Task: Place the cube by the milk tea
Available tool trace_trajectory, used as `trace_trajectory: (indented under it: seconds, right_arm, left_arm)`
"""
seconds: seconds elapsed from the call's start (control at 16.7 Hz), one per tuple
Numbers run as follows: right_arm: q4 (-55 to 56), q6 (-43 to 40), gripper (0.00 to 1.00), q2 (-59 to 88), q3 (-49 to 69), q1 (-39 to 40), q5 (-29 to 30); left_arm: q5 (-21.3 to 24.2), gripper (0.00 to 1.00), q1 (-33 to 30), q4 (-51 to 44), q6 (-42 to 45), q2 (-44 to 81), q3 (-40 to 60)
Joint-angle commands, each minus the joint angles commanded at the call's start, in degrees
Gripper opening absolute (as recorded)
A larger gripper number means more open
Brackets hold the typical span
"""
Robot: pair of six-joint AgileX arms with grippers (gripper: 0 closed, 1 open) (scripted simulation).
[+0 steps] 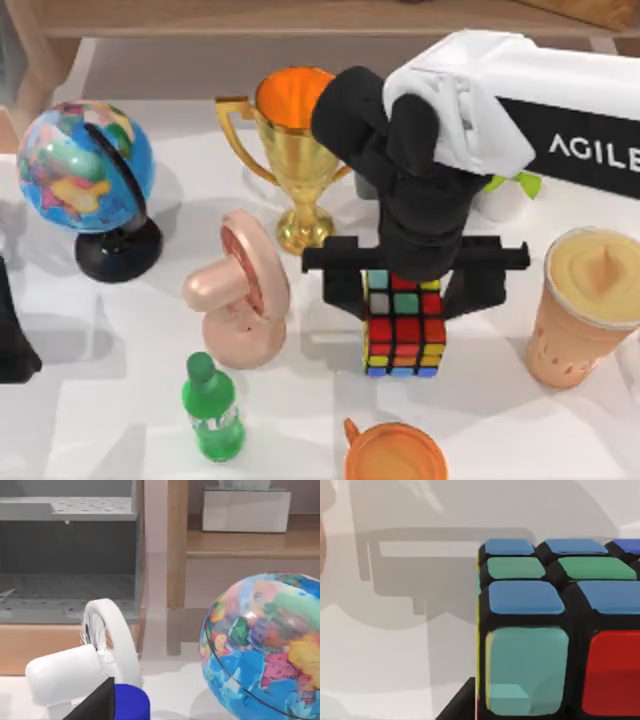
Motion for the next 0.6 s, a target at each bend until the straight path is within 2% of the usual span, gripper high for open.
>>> trace_trajectory:
  seconds: [0.6]
  right_arm:
    - [2.43, 0.22, 0.00, 1.48, -2.12, 0.27, 0.03]
  left_arm:
    - [0.00, 1.00, 0.00, 0.00, 0.00, 0.00, 0.00]
